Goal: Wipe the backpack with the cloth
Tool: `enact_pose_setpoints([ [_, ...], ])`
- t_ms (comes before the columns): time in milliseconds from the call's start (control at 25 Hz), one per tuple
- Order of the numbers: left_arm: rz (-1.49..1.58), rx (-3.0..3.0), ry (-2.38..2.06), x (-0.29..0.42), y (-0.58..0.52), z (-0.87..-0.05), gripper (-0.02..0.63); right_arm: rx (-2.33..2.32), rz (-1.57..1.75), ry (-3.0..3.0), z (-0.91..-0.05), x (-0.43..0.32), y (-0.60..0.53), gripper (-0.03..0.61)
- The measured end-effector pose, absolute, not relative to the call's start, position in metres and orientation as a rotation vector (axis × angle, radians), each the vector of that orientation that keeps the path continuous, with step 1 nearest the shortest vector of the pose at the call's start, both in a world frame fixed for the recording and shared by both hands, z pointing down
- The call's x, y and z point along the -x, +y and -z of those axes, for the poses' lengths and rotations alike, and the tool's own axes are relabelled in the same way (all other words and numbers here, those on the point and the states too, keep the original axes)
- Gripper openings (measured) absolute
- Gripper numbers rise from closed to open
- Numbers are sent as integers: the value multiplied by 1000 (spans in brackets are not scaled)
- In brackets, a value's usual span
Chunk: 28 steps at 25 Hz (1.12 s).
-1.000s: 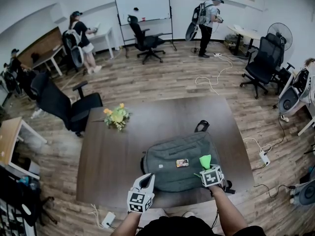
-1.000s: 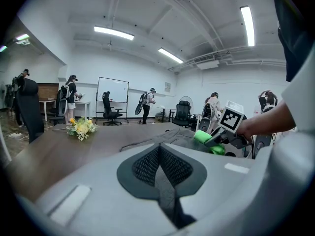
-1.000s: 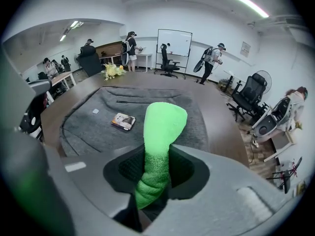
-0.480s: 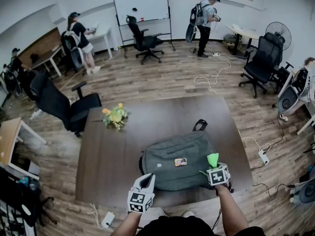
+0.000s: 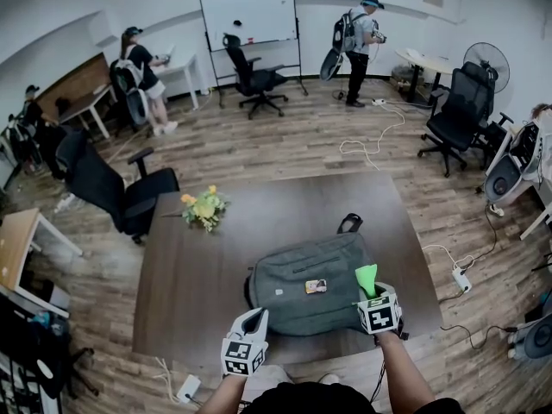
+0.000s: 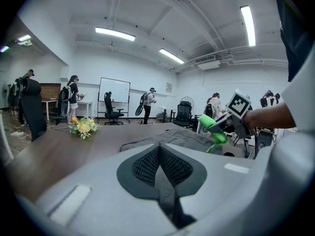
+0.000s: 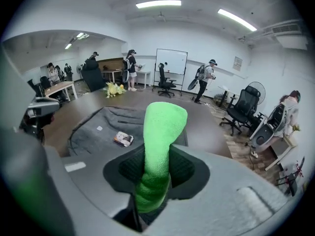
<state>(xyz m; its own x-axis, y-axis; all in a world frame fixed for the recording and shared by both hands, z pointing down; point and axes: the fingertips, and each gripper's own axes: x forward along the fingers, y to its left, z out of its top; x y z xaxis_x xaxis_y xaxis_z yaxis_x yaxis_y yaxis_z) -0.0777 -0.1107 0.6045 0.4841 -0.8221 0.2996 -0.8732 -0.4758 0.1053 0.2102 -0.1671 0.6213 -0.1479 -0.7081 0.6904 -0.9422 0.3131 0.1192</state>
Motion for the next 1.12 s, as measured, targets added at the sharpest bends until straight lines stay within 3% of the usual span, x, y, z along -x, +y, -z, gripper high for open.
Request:
enact_pose_setpoints([
  [440, -113, -2554, -1484, 75, -124, -543, 20, -1498, -199, -2319, -513, -146, -162, 113],
  [1120, -47, -2622, -1515, 63, -124, -488, 20, -1655, 97, -2681, -430, -148, -119, 112],
])
